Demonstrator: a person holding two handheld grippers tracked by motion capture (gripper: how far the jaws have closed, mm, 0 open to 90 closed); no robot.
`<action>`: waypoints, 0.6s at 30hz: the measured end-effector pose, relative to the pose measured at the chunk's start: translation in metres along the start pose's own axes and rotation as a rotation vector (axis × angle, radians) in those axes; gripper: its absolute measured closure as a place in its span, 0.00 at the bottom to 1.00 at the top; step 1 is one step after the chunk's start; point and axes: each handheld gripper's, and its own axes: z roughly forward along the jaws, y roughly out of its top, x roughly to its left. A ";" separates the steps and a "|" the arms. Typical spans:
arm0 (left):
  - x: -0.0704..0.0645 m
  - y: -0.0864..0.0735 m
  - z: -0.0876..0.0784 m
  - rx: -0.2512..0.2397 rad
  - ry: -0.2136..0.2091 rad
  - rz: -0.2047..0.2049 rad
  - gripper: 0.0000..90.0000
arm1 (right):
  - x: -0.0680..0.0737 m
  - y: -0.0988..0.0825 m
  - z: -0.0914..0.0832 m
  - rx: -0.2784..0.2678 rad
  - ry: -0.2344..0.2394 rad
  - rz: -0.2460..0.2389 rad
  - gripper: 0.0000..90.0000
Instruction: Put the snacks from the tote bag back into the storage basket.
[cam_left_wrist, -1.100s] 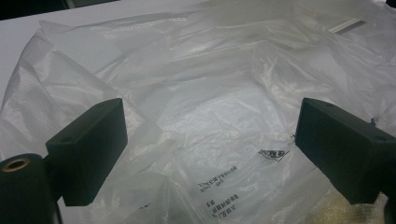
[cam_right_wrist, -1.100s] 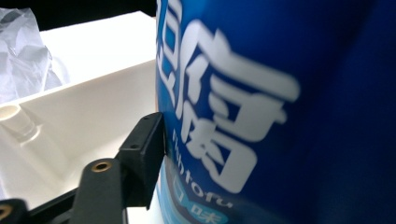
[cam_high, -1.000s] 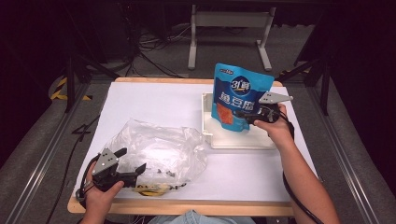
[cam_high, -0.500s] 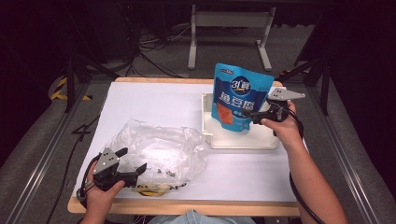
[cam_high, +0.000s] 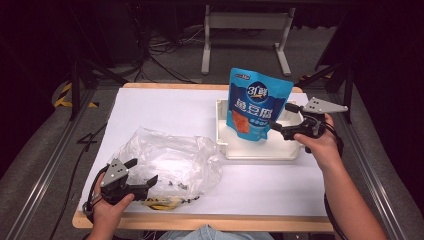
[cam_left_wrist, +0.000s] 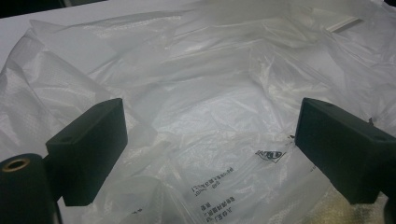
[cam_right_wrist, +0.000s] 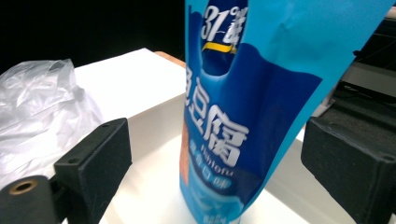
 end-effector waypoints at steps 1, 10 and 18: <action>0.000 0.000 0.000 0.000 -0.001 0.001 0.11 | 0.002 0.000 -0.003 0.008 -0.008 -0.004 0.10; 0.000 0.000 0.000 0.003 -0.001 0.001 0.11 | 0.015 -0.006 -0.027 0.033 0.010 0.002 0.10; -0.001 0.000 0.001 0.005 0.001 0.005 0.11 | 0.032 -0.013 -0.034 0.061 0.065 -0.010 0.10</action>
